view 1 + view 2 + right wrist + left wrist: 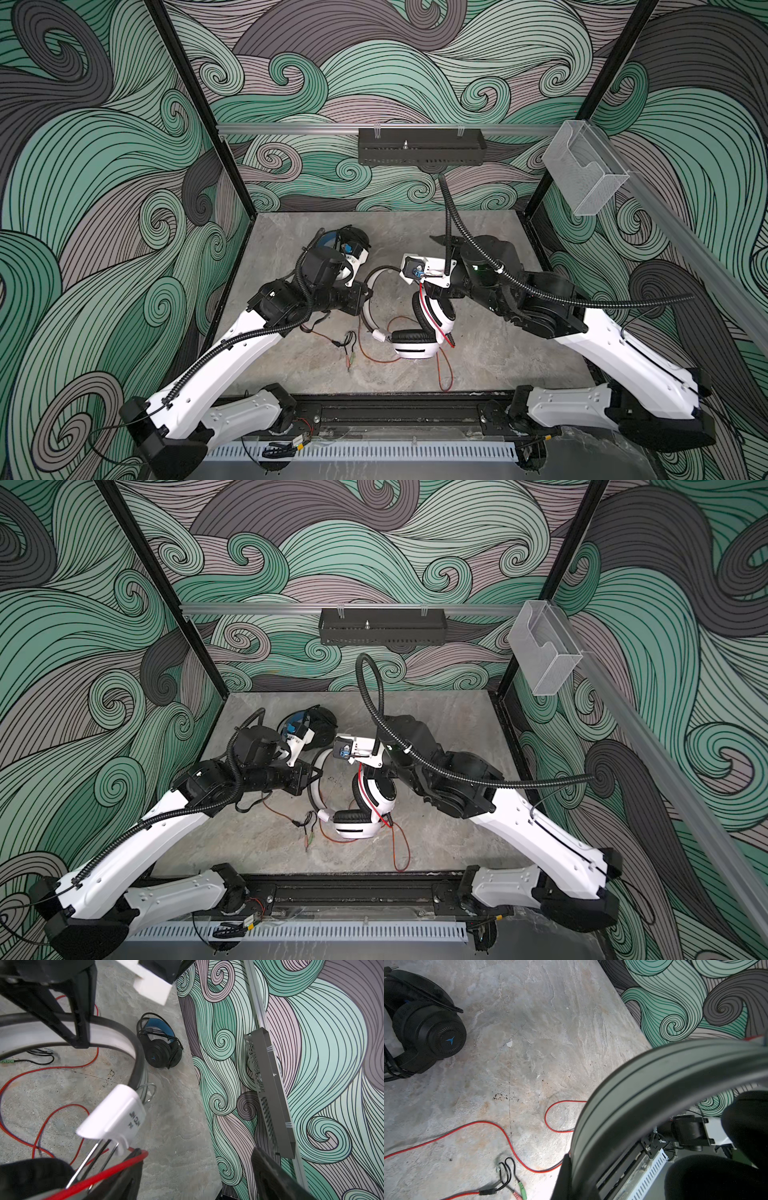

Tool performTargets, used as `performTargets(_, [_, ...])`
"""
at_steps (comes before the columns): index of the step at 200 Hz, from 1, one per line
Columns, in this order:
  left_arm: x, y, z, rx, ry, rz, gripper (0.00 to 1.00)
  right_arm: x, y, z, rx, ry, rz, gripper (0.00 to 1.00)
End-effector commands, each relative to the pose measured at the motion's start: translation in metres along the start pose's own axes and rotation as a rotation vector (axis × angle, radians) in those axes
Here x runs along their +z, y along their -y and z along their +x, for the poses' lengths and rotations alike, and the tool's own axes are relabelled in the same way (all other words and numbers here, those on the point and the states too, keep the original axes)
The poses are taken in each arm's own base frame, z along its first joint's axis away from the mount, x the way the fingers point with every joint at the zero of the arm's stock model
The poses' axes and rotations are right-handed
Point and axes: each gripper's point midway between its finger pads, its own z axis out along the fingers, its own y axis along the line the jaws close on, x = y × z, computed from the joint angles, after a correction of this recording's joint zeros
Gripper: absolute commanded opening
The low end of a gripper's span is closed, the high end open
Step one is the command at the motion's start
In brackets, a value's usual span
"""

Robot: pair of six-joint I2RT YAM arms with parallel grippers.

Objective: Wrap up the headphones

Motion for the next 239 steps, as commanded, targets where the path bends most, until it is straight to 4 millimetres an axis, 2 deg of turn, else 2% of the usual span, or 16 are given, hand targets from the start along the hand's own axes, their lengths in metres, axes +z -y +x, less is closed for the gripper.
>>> performTargets(1, [-0.019,0.029,-0.029,-0.021,0.131,0.134,0.00,-0.002,0.014,0.002,0.015,-0.020,0.047,0.87])
performTargets(51, [-0.021,0.031,-0.027,-0.018,0.137,0.153,0.00,0.000,0.015,0.004,-0.029,-0.038,0.041,0.94])
performTargets(94, [-0.020,0.030,-0.027,-0.015,0.146,0.152,0.00,-0.004,0.004,0.004,-0.078,-0.007,-0.043,0.97])
performTargets(152, [-0.022,0.031,-0.028,-0.008,0.157,0.160,0.00,-0.005,0.013,0.003,-0.066,-0.013,-0.027,1.00])
performTargets(209, [-0.029,0.056,-0.027,0.047,0.140,0.296,0.00,0.001,0.007,0.009,-0.071,-0.035,-0.044,1.00])
performTargets(239, [-0.039,0.068,-0.028,0.080,0.141,0.352,0.00,-0.005,0.005,0.008,-0.022,0.005,-0.079,1.00])
